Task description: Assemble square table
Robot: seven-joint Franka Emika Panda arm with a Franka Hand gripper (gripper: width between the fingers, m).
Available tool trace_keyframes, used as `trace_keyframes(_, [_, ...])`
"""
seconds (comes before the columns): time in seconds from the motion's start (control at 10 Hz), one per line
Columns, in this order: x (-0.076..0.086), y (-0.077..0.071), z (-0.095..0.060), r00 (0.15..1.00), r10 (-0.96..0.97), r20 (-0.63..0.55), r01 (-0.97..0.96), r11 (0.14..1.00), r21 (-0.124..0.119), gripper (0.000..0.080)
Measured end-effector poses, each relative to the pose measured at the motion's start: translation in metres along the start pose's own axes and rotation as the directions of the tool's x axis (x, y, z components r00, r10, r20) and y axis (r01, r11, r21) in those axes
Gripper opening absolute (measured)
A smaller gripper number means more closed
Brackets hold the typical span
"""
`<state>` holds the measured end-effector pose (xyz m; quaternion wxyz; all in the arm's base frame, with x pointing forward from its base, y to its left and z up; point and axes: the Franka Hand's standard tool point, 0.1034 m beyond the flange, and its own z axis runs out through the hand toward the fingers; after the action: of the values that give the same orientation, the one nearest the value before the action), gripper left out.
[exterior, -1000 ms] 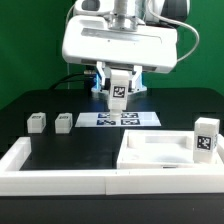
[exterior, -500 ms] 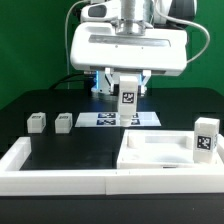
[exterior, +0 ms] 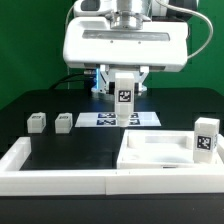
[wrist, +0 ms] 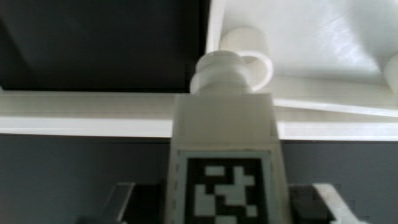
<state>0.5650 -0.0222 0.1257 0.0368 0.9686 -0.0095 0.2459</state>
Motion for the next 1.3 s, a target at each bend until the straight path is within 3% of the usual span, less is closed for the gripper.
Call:
trace_keyframes(0.3, [-0.001, 0.0, 0.002, 1.0, -0.001, 0.002, 0.001, 1.0, -0.001, 0.029])
trace_keyframes(0.5, [0.004, -0.001, 0.02, 1.0, -0.008, 0.006, 0.008, 1.0, -0.009, 0.029])
trace_keyframes(0.6, [0.008, 0.0, 0.022, 1.0, -0.009, 0.001, 0.009, 1.0, -0.01, 0.029])
trace_keyframes(1.3, [0.001, 0.0, 0.022, 1.0, -0.025, 0.002, 0.025, 1.0, -0.013, 0.029])
